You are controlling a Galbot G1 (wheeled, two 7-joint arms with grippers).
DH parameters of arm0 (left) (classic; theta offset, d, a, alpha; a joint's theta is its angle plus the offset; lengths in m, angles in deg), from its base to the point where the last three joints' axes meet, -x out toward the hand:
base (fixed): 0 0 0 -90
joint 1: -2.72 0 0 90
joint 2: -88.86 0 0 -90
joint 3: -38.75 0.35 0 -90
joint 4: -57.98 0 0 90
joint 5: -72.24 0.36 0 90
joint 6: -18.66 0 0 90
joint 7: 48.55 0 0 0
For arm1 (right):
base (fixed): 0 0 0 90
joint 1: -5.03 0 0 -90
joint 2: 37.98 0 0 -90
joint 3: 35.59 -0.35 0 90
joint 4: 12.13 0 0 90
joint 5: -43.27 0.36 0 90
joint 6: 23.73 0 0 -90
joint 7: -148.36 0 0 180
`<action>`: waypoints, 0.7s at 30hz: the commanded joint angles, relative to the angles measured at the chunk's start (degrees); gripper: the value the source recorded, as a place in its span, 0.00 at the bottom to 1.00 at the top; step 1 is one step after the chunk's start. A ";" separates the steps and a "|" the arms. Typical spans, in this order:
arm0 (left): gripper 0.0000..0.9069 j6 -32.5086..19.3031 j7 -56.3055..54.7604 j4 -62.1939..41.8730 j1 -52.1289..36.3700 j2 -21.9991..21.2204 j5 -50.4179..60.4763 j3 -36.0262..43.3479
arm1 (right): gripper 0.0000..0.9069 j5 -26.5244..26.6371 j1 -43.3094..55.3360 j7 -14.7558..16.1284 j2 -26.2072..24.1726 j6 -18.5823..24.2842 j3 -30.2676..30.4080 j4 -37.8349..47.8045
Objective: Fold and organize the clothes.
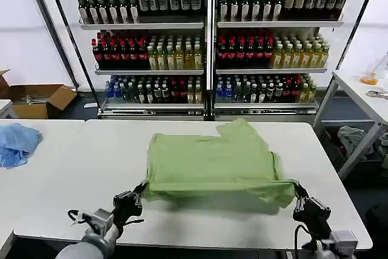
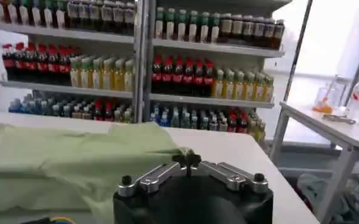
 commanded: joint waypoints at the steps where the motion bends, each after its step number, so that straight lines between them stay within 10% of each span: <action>1: 0.03 -0.02 0.04 -8.32 -8.75 0.18 1.85 5.72 | 0.00 -1.20 10.97 0.01 -2.09 -0.79 3.97 9.82; 10: 0.06 -0.59 -1.09 -13.67 -12.81 -1.43 4.35 8.23 | 0.00 -4.11 14.66 1.69 -1.26 -0.91 8.17 13.06; 12: 0.53 -0.70 -1.40 -14.14 -13.31 -1.75 4.71 8.40 | 0.46 -4.96 14.66 2.03 -1.01 -1.27 8.71 13.27; 13: 0.81 -0.82 -1.52 -14.29 -13.43 -1.85 4.89 8.43 | 0.86 -5.39 14.57 2.27 -0.83 -1.80 8.91 13.29; 14: 1.00 -0.84 -1.57 -14.39 -13.46 -1.97 5.05 8.46 | 1.00 -5.72 14.41 2.56 -0.57 -1.95 9.06 13.27; 21: 1.00 -1.44 -2.81 -13.96 -12.44 -3.08 5.56 7.78 | 1.00 -6.40 8.91 3.65 1.07 -0.54 7.14 10.19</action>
